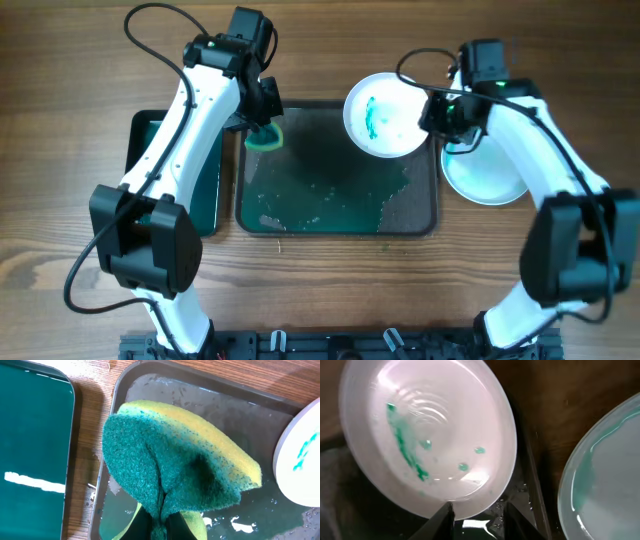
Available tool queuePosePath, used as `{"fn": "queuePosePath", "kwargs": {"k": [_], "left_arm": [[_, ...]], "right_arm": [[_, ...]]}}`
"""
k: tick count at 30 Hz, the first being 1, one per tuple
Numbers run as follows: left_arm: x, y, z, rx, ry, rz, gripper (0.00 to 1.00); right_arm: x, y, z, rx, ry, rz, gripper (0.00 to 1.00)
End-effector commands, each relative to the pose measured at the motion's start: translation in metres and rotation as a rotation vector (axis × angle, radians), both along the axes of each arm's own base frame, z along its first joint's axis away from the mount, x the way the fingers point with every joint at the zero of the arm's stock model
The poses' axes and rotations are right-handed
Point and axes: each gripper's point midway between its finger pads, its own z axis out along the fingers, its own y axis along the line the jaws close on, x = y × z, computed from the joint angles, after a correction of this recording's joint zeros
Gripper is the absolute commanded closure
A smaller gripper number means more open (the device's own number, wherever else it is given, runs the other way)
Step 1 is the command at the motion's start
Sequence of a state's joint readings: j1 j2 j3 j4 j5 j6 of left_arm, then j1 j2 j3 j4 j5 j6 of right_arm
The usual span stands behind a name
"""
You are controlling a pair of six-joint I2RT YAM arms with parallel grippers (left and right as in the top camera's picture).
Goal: Clean dirty plates on tray and stack at the side
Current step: 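Grasp the last white plate's rim with the right gripper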
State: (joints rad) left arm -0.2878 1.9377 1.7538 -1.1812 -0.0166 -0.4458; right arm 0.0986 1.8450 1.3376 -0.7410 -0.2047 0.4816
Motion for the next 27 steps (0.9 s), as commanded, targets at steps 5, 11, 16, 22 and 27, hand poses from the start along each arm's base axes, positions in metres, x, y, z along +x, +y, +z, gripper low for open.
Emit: {"fn": "queuePosePath", "kwargs": {"k": [5,11,16,22,27], "left_arm": [[0.003,-0.005,0.008,-0.019,-0.022,-0.026,0.96],[0.003,-0.005,0.008,-0.019,-0.022,-0.026,0.96],[0.003,-0.005,0.008,-0.019,-0.022,-0.026,0.96],[0.003,-0.005,0.008,-0.019,-0.022,-0.026,0.96],[0.003,-0.005,0.008,-0.019,-0.022,-0.026,0.96]], "right_arm": [[-0.002,0.006,-0.06,-0.073,0.119,-0.046,0.71],[-0.019,0.017,-0.072,-0.109,0.157,0.031,0.78],[-0.066,0.058,-0.075,-0.16,0.275,0.204,0.8],[-0.106,0.121,-0.073,-0.147,0.302,0.397,0.83],[-0.089,0.113,-0.039,-0.08,0.214,0.384,0.83]]}}
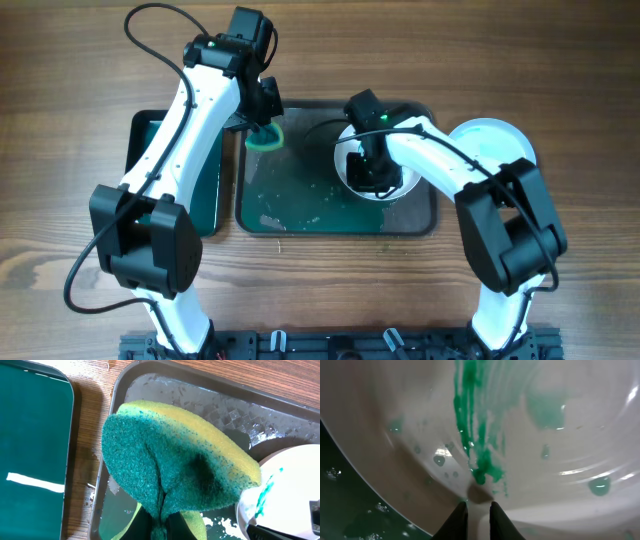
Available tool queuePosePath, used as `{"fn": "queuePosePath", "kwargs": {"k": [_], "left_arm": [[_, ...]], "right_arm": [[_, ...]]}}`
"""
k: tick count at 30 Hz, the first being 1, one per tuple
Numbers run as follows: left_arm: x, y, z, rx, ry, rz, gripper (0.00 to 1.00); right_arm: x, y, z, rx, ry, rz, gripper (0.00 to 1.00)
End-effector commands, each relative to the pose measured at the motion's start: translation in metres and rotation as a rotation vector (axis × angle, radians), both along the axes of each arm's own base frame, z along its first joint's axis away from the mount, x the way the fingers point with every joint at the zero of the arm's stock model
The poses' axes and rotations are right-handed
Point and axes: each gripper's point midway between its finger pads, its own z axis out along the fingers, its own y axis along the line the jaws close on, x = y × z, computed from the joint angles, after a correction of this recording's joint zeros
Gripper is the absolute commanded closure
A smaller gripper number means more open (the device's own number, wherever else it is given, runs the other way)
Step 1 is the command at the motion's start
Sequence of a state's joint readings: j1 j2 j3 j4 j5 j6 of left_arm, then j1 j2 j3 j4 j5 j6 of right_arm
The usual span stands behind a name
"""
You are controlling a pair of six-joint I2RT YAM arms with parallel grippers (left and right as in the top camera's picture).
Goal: Clean dirty plates on tray and stack at the side
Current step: 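Grasp the last white plate's rim with the right gripper, then scrub the last plate with the sponge in the left gripper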
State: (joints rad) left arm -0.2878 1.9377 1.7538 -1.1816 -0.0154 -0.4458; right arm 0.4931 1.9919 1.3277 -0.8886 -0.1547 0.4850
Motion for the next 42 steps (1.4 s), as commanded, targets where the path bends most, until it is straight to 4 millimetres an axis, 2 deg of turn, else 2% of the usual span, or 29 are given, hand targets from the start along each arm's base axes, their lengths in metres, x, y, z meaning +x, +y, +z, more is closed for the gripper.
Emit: {"fn": "queuePosePath", "kwargs": {"k": [1,3,4,5,7,11,14,16,18,21,24,28,31,36,42], "left_arm": [[0.003,-0.005,0.008,-0.018,-0.023,-0.025,0.96],[0.003,-0.005,0.008,-0.018,-0.023,-0.025,0.96],[0.003,-0.005,0.008,-0.018,-0.023,-0.025,0.96],[0.003,-0.005,0.008,-0.018,-0.023,-0.025,0.96],[0.003,-0.005,0.008,-0.018,-0.023,-0.025,0.96],[0.003,-0.005,0.008,-0.018,-0.023,-0.025,0.96],[0.003,-0.005,0.008,-0.018,-0.023,-0.025,0.96],[0.003,-0.005,0.008,-0.018,-0.023,-0.025,0.96],[0.003,-0.005,0.008,-0.018,-0.023,-0.025,0.96],[0.003,-0.005,0.008,-0.018,-0.023,-0.025,0.96],[0.0,-0.007,0.005,-0.019,-0.011,-0.031,0.96],[-0.012,-0.026,-0.017,-0.033,0.02,-0.079,0.96],[-0.018,-0.045,-0.033,-0.069,0.024,-0.121,0.96],[-0.028,-0.054,-0.06,-0.076,0.036,-0.096,0.96],[-0.045,-0.059,-0.119,-0.066,0.109,-0.018,0.96]], "right_arm": [[0.019,-0.016,0.038,0.09,-0.08,-0.016,0.83],[0.034,-0.042,0.057,0.105,-0.14,-0.054,0.82],[0.045,-0.064,0.064,0.102,-0.176,-0.076,0.82],[0.054,-0.082,0.064,0.096,-0.198,-0.073,0.78],[0.06,-0.107,0.058,0.083,-0.201,-0.066,0.77],[0.061,-0.129,0.032,0.032,-0.151,-0.066,0.78],[0.058,-0.131,0.005,0.014,-0.091,-0.066,0.79],[0.054,-0.127,-0.012,0.029,-0.047,-0.065,0.79],[0.051,-0.118,-0.019,0.08,-0.019,-0.066,0.84],[0.052,-0.094,-0.015,0.201,-0.016,-0.056,0.9],[0.048,-0.07,-0.013,0.228,-0.007,-0.034,0.96],[0.043,-0.027,-0.013,0.237,-0.027,0.016,0.96],[0.037,-0.008,-0.013,0.241,-0.03,0.054,0.96],[0.042,-0.003,-0.028,0.239,-0.012,-0.034,0.96],[0.045,-0.005,-0.036,0.224,-0.006,-0.084,0.96]]}}
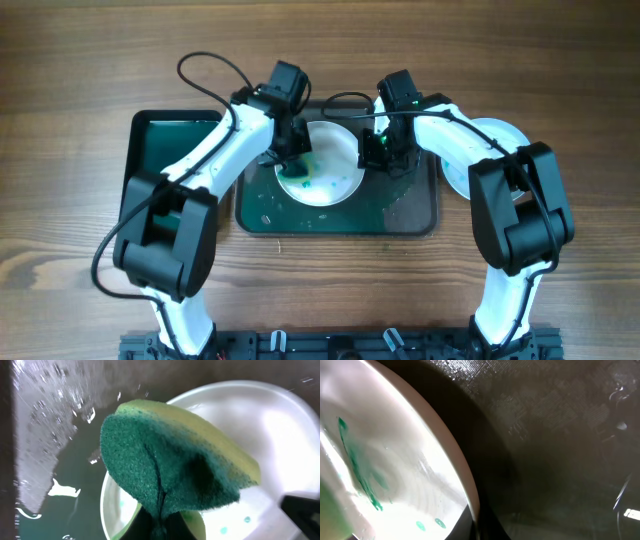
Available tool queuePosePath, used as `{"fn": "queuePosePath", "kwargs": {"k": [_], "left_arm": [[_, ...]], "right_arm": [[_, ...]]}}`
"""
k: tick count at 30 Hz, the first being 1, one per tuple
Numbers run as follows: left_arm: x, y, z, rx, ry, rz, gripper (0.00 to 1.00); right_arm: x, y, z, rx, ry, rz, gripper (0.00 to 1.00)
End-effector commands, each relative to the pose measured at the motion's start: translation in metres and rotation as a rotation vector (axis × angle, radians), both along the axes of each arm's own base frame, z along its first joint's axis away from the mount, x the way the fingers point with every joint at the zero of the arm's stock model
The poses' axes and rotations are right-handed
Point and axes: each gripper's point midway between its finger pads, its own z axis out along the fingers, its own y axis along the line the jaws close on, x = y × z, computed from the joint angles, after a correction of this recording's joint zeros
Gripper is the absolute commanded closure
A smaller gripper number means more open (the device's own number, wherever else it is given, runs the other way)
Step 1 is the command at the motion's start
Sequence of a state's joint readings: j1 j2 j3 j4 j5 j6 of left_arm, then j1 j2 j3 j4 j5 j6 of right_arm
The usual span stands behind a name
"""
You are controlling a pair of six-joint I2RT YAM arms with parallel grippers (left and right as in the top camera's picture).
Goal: Clean dirty plates on tray and stack at the side
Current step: 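Scrub the last plate with the sponge in the left gripper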
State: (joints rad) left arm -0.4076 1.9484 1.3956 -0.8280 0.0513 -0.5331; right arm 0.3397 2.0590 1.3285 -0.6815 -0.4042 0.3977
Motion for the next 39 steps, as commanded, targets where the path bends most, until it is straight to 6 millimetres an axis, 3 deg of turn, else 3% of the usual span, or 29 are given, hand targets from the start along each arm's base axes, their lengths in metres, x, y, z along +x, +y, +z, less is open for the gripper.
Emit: {"fn": "queuePosePath", "kwargs": {"k": [1,3,5,8,10,12,13,15,16,19,22,26,28,29,30,32,35,37,39], "left_arm": [[-0.017,-0.01,-0.038,0.02,0.091,0.016,0.96],[-0.027,-0.019,-0.057,0.023,0.144,-0.003,0.96],[-0.04,-0.041,-0.059,-0.07,0.198,-0.058,0.96],[-0.064,-0.115,-0.028,-0.477,0.213,-0.419,0.96],[-0.06,-0.121,-0.025,-0.508,0.187,-0.445,0.96],[-0.046,-0.116,-0.03,-0.46,0.134,-0.421,0.96],[-0.035,-0.104,-0.038,-0.369,0.112,-0.353,0.96],[-0.01,-0.063,-0.054,-0.122,0.035,-0.211,0.96],[0.007,-0.033,-0.057,0.032,-0.027,-0.117,0.96],[0.036,0.031,-0.05,0.292,-0.153,0.108,0.96],[0.039,0.055,-0.048,0.332,-0.158,0.238,0.96],[0.004,0.049,-0.058,0.264,0.023,0.218,0.96],[-0.021,0.017,-0.062,0.091,0.167,0.134,0.96],[-0.033,-0.018,-0.057,-0.106,0.226,-0.035,0.96],[-0.043,-0.053,-0.044,-0.315,0.245,-0.218,0.96],[-0.059,-0.093,-0.013,-0.622,0.21,-0.497,0.96],[-0.038,-0.078,-0.03,-0.466,0.132,-0.48,0.96],[-0.006,-0.047,-0.049,-0.225,0.05,-0.347,0.96],[0.029,-0.012,-0.054,0.009,-0.078,-0.236,0.96]], "right_arm": [[-0.005,-0.008,-0.028,-0.061,0.052,-0.032,0.96],[-0.005,-0.008,-0.028,-0.061,0.052,-0.031,0.96],[-0.005,-0.008,-0.028,-0.061,0.052,-0.032,0.96],[-0.005,-0.008,-0.028,-0.06,0.049,-0.032,0.96],[-0.005,-0.008,-0.028,-0.06,0.05,-0.031,0.96],[-0.005,-0.008,-0.028,-0.061,0.05,-0.03,0.96],[-0.005,-0.008,-0.028,-0.061,0.05,-0.031,0.96],[-0.005,-0.008,-0.028,-0.061,0.05,-0.03,0.96],[-0.005,-0.008,-0.028,-0.061,0.05,-0.029,0.96],[-0.005,-0.008,-0.028,-0.061,0.05,-0.028,0.96],[-0.005,-0.008,-0.028,-0.061,0.049,-0.024,0.96],[-0.005,-0.008,-0.028,-0.061,0.048,-0.024,0.96],[-0.005,-0.008,-0.028,-0.061,0.047,-0.024,0.96],[-0.005,-0.008,-0.028,-0.061,0.047,-0.024,0.96],[-0.005,-0.008,-0.028,-0.064,0.046,-0.025,0.96],[-0.005,-0.008,-0.028,-0.064,0.046,-0.024,0.96],[-0.005,-0.008,-0.028,-0.064,0.047,-0.022,0.96],[-0.005,-0.008,-0.028,-0.064,0.047,-0.022,0.96],[-0.005,-0.008,-0.028,-0.064,0.047,-0.022,0.96]]}}
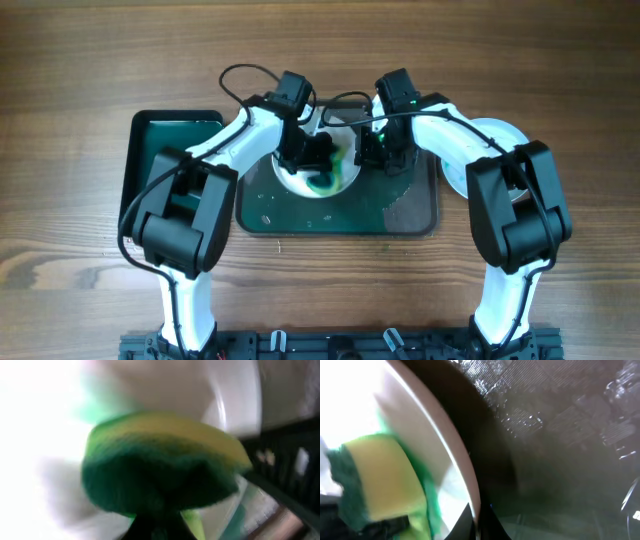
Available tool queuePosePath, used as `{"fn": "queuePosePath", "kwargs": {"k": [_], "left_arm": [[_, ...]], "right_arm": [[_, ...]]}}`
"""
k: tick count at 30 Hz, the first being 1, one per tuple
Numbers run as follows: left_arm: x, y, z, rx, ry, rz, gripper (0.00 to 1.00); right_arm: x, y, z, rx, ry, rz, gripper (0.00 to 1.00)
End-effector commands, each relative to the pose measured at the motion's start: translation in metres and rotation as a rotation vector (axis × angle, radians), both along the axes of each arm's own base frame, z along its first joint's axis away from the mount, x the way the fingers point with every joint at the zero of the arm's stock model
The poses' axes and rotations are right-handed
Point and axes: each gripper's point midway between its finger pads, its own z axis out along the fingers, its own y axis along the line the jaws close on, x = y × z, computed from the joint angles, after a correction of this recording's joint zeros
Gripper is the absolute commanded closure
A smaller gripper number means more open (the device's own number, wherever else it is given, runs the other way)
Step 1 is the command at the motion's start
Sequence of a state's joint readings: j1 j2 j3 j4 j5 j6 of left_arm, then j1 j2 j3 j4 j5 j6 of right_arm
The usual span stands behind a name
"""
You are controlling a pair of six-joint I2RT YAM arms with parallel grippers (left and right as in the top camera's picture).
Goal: Clean dirty plates on tray and stack at the side
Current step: 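Scrub the last plate with the sponge in the left gripper, then lift the last plate with the right gripper onto the side stack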
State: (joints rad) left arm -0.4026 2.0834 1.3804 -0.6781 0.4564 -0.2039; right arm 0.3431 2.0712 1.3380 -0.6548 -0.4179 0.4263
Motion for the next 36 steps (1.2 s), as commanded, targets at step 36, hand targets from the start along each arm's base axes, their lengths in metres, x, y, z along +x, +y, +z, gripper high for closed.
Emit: {"fn": "queuePosePath", "kwargs": {"k": [36], "left_arm": [[0.036,0.126,0.087,0.509,-0.08,0.572,0.96]], "right_arm": [[-0.014,-0.087,0.234,-0.983,-0.859,-0.103,0.96]]}}
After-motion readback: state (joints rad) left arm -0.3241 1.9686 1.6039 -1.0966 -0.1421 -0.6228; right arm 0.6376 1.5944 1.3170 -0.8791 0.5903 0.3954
